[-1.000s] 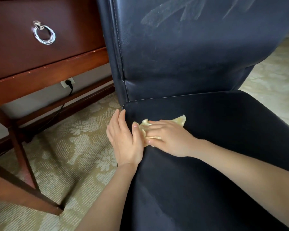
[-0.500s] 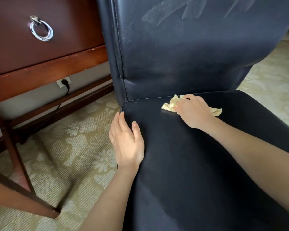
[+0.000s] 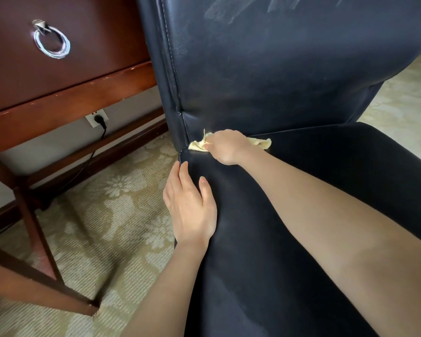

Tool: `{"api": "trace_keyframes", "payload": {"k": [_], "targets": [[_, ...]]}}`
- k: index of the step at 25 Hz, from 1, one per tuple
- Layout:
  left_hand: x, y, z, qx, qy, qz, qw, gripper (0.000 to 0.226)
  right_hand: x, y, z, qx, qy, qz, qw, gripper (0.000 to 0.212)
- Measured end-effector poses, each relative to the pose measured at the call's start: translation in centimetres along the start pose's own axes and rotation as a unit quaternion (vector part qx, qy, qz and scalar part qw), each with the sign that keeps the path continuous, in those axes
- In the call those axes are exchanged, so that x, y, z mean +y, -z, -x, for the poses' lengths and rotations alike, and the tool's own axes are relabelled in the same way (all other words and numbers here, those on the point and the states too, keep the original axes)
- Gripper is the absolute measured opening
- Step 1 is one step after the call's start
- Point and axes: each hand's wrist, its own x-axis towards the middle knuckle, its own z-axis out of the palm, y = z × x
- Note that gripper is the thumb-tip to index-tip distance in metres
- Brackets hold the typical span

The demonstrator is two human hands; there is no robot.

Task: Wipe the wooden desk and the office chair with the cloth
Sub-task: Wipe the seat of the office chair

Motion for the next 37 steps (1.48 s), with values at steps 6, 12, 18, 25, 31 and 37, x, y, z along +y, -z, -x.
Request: {"api": "trace_keyframes", "payload": {"k": [6, 12, 18, 25, 31, 37], "targets": [[-0.6, -0.1, -0.7, -0.046, -0.02, -0.039, 0.998, 0.051, 2.1, 0.3, 2.4, 0.017, 0.061, -0.026, 0.998, 0.03], [-0.5, -0.3, -2.5, -0.076, -0.055, -0.09, 0.991, 0.05, 9.4, 0.7, 4.7, 0.013, -0.022, -0.017, 1.0, 0.031], [0.0, -1.2, -4.0, -0.112, -0.098, -0.144, 0.978, 0.045, 21.2, 1.0, 9.8, 0.0, -0.164, 0.059, 0.985, 0.027], [0.6, -2.0, -5.0, -0.133, -0.121, -0.169, 0.969, 0.042, 30.0, 1.2, 17.2, 0.035, -0.349, -0.023, 0.936, 0.037], [0.9, -2.2, -4.9, -0.128, -0.113, -0.164, 0.971, 0.04, 28.6, 0.9, 15.4, 0.034, -0.368, -0.01, 0.929, 0.036], [0.9, -2.5, -4.9, -0.113, -0.117, -0.181, 0.97, 0.039, 22.2, 1.1, 13.9, 0.028, -0.238, 0.026, 0.97, 0.034]]}}
